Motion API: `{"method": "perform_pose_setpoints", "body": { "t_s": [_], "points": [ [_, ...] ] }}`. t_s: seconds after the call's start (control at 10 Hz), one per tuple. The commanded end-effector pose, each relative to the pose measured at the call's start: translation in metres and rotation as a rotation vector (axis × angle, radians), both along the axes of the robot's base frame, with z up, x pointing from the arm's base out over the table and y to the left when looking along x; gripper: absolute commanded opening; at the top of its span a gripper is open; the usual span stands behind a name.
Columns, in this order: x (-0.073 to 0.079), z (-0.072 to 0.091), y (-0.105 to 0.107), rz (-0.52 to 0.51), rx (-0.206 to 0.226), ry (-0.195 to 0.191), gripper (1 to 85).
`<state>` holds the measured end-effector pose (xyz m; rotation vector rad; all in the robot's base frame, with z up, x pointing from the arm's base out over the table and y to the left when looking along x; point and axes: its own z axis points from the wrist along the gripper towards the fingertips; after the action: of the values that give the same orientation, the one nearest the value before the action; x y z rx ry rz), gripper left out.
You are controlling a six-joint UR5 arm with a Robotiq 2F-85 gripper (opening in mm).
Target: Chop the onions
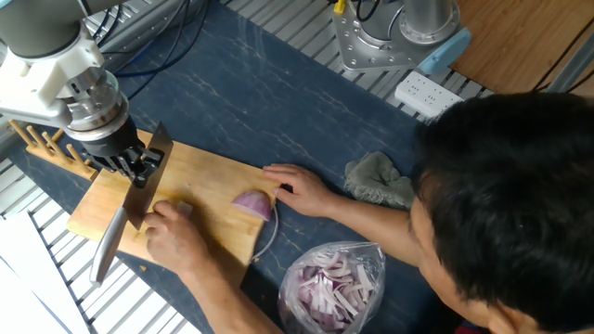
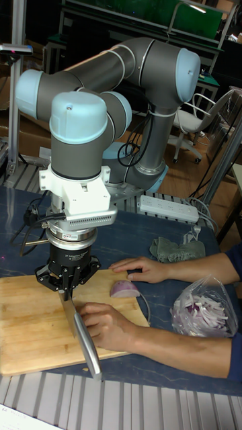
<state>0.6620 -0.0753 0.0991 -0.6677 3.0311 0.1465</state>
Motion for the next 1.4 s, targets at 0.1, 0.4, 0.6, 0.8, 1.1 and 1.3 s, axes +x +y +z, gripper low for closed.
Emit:
{"method": "perform_pose_setpoints", "body": {
  "t_s": [0.1,0.4,0.6,0.8,1.1,1.3],
  "points": [
    [0.001,0.0018,0.0022,-0.007,0.013,-0.004,1.0],
    [-0.0002,0.0033,0.0011,-0.004,0.013,-0.002,1.0],
    [0.0,0.0027,0.0005,-0.004,0.011,-0.002,1.0],
    [0.0003,0.0032,0.001,-0.004,0.016,-0.002,1.0],
    [-0.0009,0.0034,-0.0021,-0.001,0.016,-0.003,1.0],
    [-0.0019,0.0011,-0.0049,0.004,0.017,-0.003,1.0]
  ]
}}
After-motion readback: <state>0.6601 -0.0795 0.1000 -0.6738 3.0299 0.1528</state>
